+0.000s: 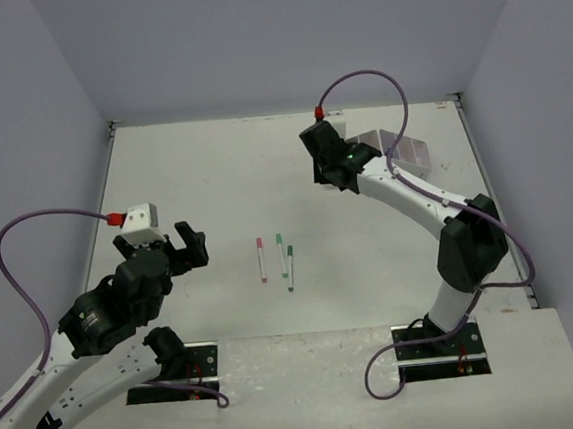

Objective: Sort the stationery into containers
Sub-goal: Pick up the stationery from the center of the board, then place the stationery in the storage box.

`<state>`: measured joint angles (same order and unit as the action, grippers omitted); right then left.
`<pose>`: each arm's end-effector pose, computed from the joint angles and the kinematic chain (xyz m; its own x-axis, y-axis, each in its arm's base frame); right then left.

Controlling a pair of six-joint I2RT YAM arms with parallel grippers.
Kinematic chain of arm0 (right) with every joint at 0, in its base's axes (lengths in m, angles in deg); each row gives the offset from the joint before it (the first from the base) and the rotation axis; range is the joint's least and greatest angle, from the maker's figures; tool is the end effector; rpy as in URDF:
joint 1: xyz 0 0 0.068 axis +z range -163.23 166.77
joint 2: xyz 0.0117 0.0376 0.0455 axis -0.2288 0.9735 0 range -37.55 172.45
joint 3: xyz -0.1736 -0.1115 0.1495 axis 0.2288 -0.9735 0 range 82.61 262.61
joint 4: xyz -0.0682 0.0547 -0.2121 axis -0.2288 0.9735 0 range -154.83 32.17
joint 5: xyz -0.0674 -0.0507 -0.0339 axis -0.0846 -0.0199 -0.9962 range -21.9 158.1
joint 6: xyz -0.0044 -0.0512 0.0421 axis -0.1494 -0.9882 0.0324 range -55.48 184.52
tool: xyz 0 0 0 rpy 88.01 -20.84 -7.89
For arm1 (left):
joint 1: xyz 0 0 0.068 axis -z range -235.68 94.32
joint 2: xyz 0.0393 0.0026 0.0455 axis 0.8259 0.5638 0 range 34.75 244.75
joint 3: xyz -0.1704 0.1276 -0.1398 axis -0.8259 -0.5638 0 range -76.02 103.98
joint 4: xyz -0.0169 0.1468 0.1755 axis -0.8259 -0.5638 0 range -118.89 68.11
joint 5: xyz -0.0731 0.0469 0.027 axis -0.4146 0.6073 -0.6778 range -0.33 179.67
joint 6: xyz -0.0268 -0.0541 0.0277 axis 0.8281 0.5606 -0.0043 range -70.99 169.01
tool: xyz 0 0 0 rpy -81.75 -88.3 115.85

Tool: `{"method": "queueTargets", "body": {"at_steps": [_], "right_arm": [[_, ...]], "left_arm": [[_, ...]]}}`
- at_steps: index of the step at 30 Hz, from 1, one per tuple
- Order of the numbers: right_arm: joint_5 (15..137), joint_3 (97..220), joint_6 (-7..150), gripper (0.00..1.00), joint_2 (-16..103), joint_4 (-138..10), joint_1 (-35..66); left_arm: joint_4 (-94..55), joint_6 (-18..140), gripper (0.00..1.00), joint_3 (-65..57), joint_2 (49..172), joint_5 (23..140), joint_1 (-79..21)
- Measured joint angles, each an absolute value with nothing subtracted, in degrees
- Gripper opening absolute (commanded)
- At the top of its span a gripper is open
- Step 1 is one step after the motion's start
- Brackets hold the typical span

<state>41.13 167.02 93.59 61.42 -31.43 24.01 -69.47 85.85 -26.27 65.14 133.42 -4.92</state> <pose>0.2994 0.1976 0.2712 -0.6613 0.0413 -0.7490 0.0272 0.9991 0.0310 0.0825 -0.0435 0.3109 -0.3436 -0.2639 -0.9013 -0.0400 0.9630 -0.2667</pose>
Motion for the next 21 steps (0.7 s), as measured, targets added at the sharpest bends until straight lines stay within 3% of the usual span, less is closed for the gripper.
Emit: {"method": "queueTargets", "body": {"at_steps": [8,21], "right_arm": [[40.6,174.3,84.8,0.0,68.8,-31.4,17.5],[42.3,177.8,81.0,0.0,71.2,-31.2,16.6]], "left_arm": [[-69.5,85.9,1.0,-26.3,65.2,133.6,-4.9],[-69.5,85.9,1.0,-26.3,66.1,133.8,-4.9]]}}
